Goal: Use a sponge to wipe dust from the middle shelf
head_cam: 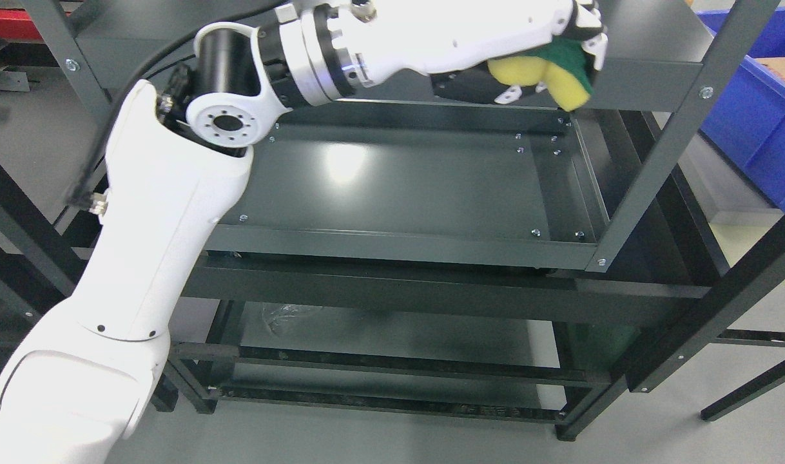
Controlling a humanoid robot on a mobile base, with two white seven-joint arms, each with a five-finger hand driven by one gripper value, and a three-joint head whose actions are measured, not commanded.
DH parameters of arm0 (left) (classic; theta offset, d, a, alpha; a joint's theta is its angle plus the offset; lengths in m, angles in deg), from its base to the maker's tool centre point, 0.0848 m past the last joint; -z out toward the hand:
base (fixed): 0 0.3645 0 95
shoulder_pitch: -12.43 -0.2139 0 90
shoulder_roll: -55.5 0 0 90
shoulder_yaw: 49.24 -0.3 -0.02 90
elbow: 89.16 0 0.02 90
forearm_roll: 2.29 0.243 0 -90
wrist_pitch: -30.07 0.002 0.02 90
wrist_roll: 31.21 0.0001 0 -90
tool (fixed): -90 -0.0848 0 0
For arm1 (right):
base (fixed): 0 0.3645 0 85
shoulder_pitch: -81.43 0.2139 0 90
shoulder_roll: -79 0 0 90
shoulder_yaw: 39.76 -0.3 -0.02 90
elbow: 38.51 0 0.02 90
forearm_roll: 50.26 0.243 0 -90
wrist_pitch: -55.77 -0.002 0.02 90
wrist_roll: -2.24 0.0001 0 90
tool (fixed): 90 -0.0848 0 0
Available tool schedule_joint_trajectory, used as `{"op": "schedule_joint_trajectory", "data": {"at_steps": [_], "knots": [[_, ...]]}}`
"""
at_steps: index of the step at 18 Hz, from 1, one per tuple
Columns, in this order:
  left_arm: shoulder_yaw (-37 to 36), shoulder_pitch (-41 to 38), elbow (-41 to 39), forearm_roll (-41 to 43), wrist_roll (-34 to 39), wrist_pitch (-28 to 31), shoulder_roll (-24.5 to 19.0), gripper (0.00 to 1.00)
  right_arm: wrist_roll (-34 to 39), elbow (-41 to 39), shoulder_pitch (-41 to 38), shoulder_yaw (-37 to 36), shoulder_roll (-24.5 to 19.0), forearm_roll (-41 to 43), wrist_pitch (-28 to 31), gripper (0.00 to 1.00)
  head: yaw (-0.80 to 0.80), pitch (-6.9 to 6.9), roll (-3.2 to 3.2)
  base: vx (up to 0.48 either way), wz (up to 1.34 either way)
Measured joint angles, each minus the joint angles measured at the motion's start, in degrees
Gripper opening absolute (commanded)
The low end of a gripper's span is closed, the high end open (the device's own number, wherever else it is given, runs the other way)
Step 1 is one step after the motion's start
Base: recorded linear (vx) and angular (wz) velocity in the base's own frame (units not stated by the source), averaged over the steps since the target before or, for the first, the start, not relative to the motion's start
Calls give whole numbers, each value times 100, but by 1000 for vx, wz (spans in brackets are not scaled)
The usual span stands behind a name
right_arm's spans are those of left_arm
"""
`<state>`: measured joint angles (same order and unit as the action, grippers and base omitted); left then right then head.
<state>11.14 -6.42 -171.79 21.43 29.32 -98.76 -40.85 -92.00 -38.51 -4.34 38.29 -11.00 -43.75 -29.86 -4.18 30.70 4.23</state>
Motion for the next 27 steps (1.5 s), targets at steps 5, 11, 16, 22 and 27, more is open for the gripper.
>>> {"op": "schedule_joint_trajectory", "data": {"at_steps": [5, 11, 16, 22, 27], "knots": [[-578, -175, 76, 22, 26, 28, 233, 3, 0, 0, 0, 0, 0, 0, 0, 100, 0, 0, 0, 0, 0], [-1096, -1233, 91, 28, 55, 46, 411, 4, 0, 0, 0, 0, 0, 0, 0, 100, 0, 0, 0, 0, 0], [-775, -2972, 96, -375, 601, 373, 506, 4, 0, 0, -1, 0, 0, 0, 0, 100, 0, 0, 0, 0, 0], [295, -4342, 93, -1332, 3099, 1788, 564, 2, 0, 0, 0, 0, 0, 0, 0, 100, 0, 0, 0, 0, 0], [1074, -5294, -189, -1986, 3552, 2044, 591, 3, 0, 0, 0, 0, 0, 0, 0, 100, 0, 0, 0, 0, 0]]}}
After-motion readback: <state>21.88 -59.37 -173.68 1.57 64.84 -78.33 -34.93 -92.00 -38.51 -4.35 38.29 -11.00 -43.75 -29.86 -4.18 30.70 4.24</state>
